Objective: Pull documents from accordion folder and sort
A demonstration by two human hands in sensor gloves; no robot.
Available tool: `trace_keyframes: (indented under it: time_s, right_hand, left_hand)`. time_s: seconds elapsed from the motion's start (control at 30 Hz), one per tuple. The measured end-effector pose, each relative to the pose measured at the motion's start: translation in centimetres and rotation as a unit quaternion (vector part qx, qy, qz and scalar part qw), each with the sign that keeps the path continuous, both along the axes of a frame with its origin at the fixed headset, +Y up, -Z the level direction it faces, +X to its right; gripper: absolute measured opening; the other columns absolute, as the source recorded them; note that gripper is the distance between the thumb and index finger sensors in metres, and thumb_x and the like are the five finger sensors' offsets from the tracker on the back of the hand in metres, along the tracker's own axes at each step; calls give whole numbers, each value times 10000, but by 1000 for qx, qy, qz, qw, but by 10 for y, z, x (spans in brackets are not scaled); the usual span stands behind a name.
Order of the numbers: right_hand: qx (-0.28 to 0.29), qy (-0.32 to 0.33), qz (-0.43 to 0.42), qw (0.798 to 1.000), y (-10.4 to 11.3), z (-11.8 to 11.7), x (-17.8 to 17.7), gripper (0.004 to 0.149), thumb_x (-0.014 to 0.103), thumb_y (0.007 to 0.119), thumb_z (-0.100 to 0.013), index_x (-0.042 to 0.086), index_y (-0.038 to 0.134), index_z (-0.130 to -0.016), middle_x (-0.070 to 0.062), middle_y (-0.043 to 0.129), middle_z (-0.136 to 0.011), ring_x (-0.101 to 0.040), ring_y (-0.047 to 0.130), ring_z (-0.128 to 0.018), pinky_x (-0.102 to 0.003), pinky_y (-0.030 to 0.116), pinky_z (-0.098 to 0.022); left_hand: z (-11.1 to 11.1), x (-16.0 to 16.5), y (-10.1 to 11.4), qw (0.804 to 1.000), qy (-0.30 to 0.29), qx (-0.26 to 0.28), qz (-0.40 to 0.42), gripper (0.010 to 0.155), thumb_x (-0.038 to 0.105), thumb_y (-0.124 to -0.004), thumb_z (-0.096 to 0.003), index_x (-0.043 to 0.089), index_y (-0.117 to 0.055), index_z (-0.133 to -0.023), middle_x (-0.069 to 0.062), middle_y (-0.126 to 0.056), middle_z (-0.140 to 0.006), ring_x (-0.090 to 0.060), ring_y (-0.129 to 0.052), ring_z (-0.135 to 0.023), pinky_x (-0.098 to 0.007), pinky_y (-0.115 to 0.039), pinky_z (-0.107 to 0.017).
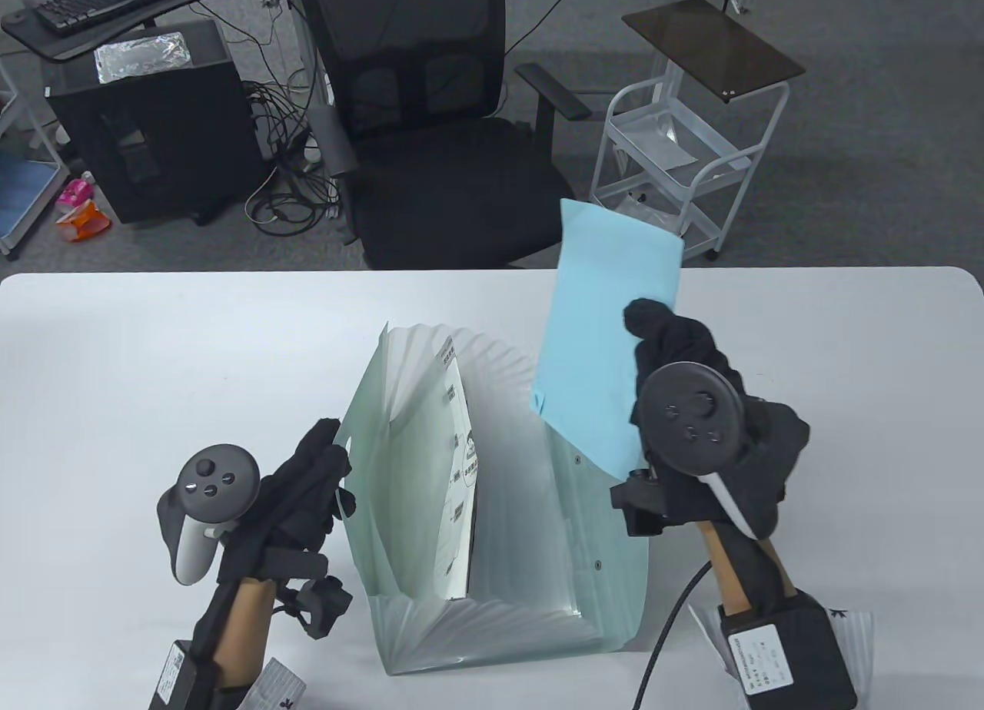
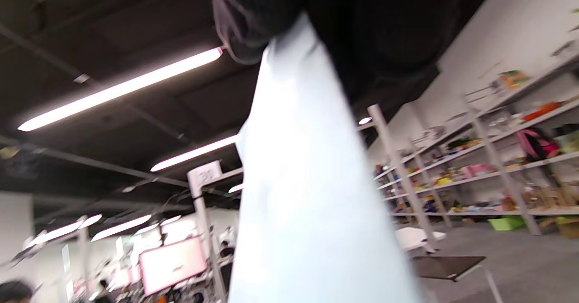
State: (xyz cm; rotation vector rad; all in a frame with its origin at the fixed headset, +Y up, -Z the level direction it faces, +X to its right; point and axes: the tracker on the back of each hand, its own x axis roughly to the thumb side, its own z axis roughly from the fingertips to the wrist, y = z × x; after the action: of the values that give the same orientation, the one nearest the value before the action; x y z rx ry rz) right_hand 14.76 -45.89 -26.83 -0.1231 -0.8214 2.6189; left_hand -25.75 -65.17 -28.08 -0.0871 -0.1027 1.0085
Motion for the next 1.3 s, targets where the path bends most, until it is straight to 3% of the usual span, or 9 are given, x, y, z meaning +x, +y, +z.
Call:
trace_keyframes:
  time_s: [0.17, 0.3, 0.63, 0.8, 0.93, 1.1, 1.3]
  right_hand:
    - [21, -56, 24, 998, -25, -9, 46, 388, 195, 678, -493, 266, 641, -873, -21, 848, -815, -216, 955, -561, -288, 864, -430]
    - [-11, -77, 43, 996, -60, -24, 69, 386, 196, 678, -494, 271, 643, -871, -20, 850, -816, -217, 954, -565, -290, 864, -435]
    - [-217, -55, 67, 972, -177, -86, 88, 384, 192, 681, -483, 277, 662, -858, -23, 865, -801, -221, 961, -553, -298, 868, -426]
    - [-362, 3, 46, 931, -228, -113, 88, 379, 186, 678, -476, 282, 673, -843, -32, 866, -788, -232, 957, -540, -311, 864, -418]
    - [-428, 43, 23, 903, -261, -129, 83, 376, 183, 675, -474, 295, 676, -833, -30, 858, -795, -239, 950, -560, -325, 859, -435]
    - [-459, 31, 19, 888, -287, -140, 79, 378, 165, 668, -476, 310, 676, -825, -73, 821, -859, -270, 929, -623, -357, 842, -479]
    - [-482, 8, 24, 876, -297, -141, 85, 379, 167, 664, -479, 320, 679, -826, -141, 754, -950, -325, 895, -703, -394, 817, -521]
  left_hand:
    - [0, 0, 0, 1000, -2, -2, 3, 648, 452, -493, -701, 18, -429, -1177, -276, -711, -1010, -303, -979, -576, -354, -835, -374]
    - [0, -1, 0, 1000, 0, -2, 4, 648, 453, -494, -701, 19, -430, -1178, -277, -711, -1010, -303, -978, -579, -357, -834, -376]
    - [0, -4, 0, 1000, -3, -6, 12, 649, 455, -494, -701, 23, -426, -1180, -275, -707, -1015, -307, -976, -585, -360, -833, -381]
    - [0, -5, 0, 1000, -5, -9, 18, 653, 459, -498, -699, 25, -425, -1181, -273, -706, -1017, -309, -975, -587, -362, -832, -383]
    - [0, -6, 0, 1000, -5, -8, 19, 651, 459, -497, -700, 27, -425, -1181, -273, -705, -1017, -307, -975, -589, -362, -832, -384]
    - [0, -6, 0, 1000, -4, -8, 19, 652, 460, -497, -700, 26, -426, -1181, -273, -707, -1016, -307, -974, -588, -362, -832, -384]
    - [0, -6, 0, 1000, -6, -8, 20, 654, 462, -498, -699, 26, -425, -1181, -273, -707, -1016, -306, -974, -588, -362, -832, -384]
